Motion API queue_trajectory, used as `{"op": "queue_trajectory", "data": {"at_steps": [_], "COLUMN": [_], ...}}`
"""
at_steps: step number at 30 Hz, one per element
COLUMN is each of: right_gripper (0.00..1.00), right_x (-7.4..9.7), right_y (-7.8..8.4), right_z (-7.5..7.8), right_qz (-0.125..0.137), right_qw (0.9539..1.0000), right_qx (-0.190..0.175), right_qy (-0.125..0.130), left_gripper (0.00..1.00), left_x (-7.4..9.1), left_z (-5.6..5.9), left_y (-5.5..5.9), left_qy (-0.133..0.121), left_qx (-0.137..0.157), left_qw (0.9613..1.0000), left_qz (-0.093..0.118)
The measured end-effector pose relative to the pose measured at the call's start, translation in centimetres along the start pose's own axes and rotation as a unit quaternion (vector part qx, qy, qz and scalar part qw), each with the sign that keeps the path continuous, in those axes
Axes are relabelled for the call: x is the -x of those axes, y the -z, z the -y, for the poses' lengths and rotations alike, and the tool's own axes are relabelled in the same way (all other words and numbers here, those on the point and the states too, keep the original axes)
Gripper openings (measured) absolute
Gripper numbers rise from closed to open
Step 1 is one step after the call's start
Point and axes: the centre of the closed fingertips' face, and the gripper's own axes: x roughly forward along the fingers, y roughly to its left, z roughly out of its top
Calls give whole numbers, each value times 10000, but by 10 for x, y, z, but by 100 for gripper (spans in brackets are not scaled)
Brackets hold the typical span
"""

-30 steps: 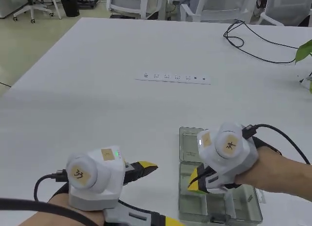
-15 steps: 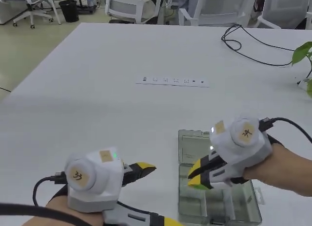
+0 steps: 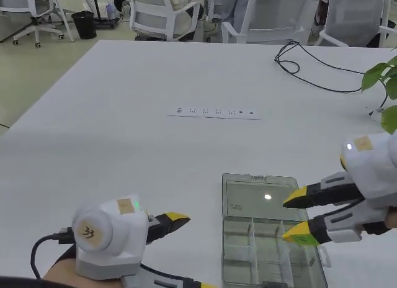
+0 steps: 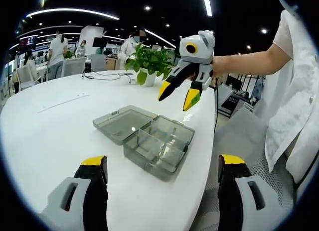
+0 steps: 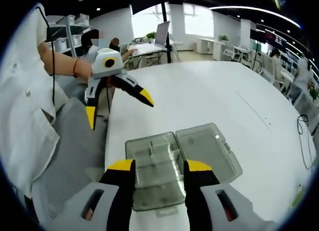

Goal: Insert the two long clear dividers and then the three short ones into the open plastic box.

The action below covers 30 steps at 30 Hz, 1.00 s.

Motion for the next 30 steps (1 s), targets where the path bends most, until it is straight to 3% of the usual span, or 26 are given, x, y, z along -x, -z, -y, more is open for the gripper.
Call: {"op": "queue_trajectory", "data": {"at_steps": [4, 14, 17, 21, 24, 30], "right_gripper": [48, 55, 56, 56, 55, 54], "right_x": [15, 39, 44, 46, 44, 40], "right_y": [23, 102, 127, 151, 163, 182], "right_z": [-1, -3, 0, 9, 13, 11], "right_qz": [-182, -1096, -1477, -1719, -1879, -2355], "right_qw": [9998, 9938, 9889, 9847, 9818, 9706], "right_qx": [-72, -89, 49, 71, 52, 493], "right_qy": [76, 143, 156, 263, 279, 106], "left_gripper": [96, 100, 100, 100, 100, 100], "left_x": [0, -3, -3, -4, -4, -4], "left_z": [0, 4, 4, 3, 4, 3], "left_y": [1, 4, 6, 7, 8, 9], "left_qy": [0, 58, 56, 48, 55, 43], "left_qx": [-41, -121, -122, -127, -130, -109], "left_qw": [10000, 9998, 9998, 9997, 9997, 9997], "left_qz": [-35, -138, -168, -201, -219, -235]}}
